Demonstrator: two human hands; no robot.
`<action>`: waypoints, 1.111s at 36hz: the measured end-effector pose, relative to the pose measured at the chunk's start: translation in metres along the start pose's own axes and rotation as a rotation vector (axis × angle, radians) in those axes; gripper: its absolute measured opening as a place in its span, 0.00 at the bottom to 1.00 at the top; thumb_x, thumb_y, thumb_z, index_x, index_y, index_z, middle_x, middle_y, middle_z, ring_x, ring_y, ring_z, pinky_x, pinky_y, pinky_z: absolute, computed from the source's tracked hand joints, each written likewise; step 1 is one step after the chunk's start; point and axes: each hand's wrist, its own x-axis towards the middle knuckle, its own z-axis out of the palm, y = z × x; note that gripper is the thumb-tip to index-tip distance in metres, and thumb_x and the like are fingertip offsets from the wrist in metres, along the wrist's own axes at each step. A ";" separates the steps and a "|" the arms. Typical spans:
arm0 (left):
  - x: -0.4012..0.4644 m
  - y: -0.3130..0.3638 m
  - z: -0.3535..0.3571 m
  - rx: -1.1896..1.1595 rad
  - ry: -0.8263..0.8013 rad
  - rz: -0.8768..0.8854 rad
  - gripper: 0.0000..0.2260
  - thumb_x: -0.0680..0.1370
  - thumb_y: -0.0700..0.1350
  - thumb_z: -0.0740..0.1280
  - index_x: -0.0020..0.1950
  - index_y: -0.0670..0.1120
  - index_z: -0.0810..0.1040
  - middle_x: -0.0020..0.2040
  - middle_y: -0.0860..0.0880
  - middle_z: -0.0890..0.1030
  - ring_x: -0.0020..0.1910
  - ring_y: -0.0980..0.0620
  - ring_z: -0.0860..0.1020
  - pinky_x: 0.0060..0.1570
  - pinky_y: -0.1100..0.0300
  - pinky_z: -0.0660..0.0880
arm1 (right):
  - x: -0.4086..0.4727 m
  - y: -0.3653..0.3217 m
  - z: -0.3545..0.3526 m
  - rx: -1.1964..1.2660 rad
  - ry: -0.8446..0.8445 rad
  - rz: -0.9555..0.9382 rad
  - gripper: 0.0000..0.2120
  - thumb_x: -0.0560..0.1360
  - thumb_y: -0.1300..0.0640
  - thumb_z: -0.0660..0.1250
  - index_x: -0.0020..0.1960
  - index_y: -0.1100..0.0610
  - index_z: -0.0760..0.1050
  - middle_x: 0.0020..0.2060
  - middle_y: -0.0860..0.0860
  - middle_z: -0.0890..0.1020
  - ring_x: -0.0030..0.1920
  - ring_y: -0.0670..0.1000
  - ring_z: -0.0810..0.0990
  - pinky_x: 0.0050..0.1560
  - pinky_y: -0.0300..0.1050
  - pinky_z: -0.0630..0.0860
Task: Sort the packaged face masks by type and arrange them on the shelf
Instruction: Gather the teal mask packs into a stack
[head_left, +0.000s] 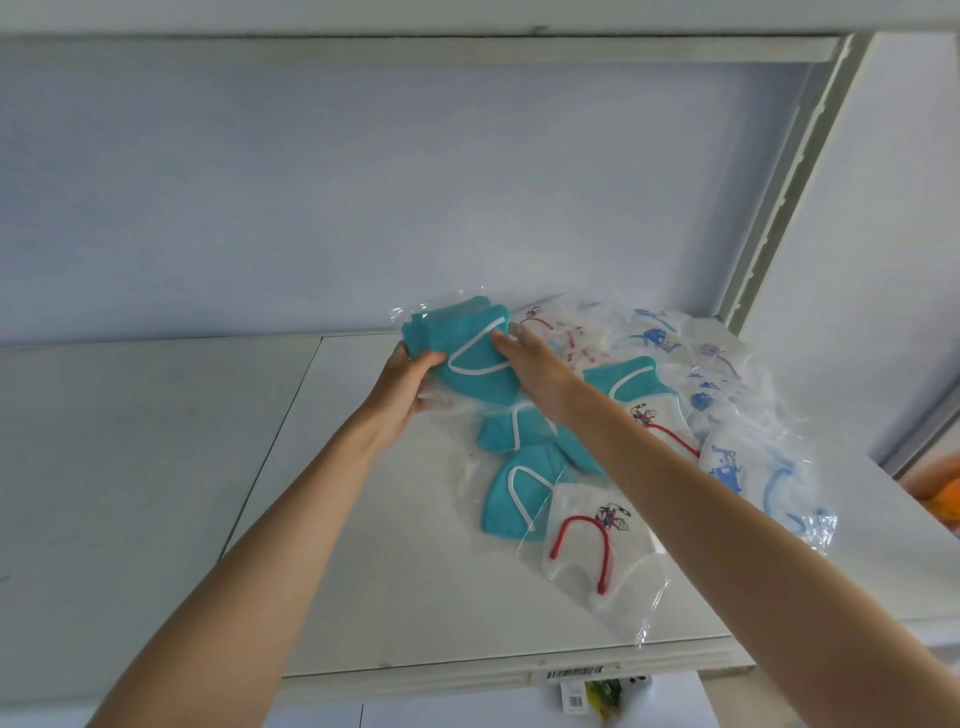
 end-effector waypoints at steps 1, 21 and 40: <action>0.000 0.001 0.003 -0.029 0.002 -0.012 0.18 0.72 0.48 0.66 0.61 0.48 0.74 0.52 0.46 0.82 0.49 0.47 0.82 0.45 0.48 0.80 | 0.000 0.003 0.006 -0.035 0.021 -0.009 0.17 0.81 0.53 0.58 0.69 0.57 0.67 0.60 0.56 0.78 0.59 0.55 0.78 0.62 0.53 0.74; 0.006 -0.006 -0.040 -0.052 0.288 0.026 0.21 0.74 0.43 0.73 0.64 0.42 0.72 0.57 0.44 0.81 0.55 0.43 0.81 0.45 0.46 0.81 | 0.013 0.025 -0.056 -1.427 0.167 0.105 0.39 0.69 0.32 0.65 0.66 0.61 0.70 0.67 0.58 0.68 0.67 0.60 0.64 0.66 0.54 0.64; 0.009 -0.009 -0.049 0.029 0.243 0.008 0.27 0.65 0.52 0.75 0.61 0.46 0.73 0.59 0.44 0.80 0.58 0.45 0.80 0.56 0.39 0.77 | 0.037 0.023 -0.073 -0.661 0.403 -0.128 0.09 0.75 0.59 0.69 0.54 0.60 0.82 0.51 0.55 0.84 0.48 0.52 0.79 0.49 0.39 0.71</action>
